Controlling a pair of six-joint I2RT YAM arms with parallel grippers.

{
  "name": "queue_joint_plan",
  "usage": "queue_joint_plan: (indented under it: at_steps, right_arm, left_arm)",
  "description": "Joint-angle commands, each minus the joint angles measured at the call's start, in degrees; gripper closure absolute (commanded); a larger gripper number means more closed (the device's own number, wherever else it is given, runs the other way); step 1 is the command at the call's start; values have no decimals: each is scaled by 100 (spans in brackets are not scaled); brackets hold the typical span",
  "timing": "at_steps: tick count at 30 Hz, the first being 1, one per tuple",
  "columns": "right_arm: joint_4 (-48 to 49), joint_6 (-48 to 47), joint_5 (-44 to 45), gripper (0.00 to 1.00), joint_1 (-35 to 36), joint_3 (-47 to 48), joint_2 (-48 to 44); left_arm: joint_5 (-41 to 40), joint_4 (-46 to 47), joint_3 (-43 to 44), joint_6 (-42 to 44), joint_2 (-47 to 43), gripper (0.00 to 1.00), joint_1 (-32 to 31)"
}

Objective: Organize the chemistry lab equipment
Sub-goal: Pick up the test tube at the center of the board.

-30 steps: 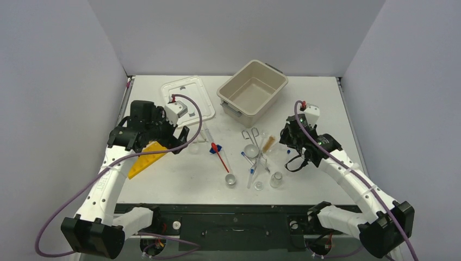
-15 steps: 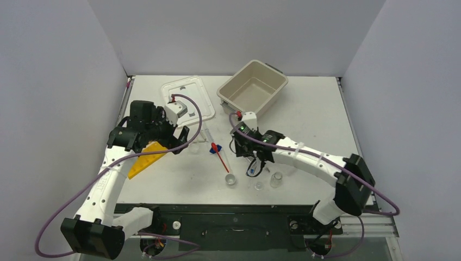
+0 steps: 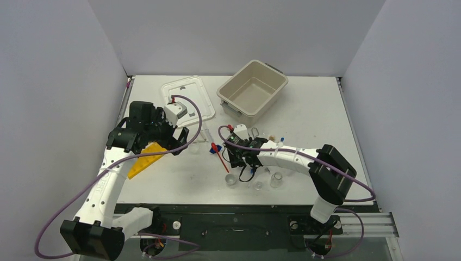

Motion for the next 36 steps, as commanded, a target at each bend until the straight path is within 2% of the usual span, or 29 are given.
queue_joint_plan:
  at_steps: [1, 17, 26, 30, 36]
  right_arm:
    - [418, -32, -16, 47, -237, -266, -30]
    - [912, 44, -283, 48, -588, -627, 208]
    - [1119, 249, -451, 54, -441, -609, 350]
    - [1142, 284, -356, 63, -437, -625, 274]
    - [1081, 293, -340, 94, -431, -430, 315]
  left_arm:
    - [75, -17, 70, 61, -131, 3, 20]
    - [-61, 15, 119, 113, -178, 3, 15]
    - [-107, -34, 164, 152, -249, 3, 18]
    - [-112, -34, 165, 159, -281, 4, 19]
    - [-28, -22, 122, 106, -325, 3, 17]
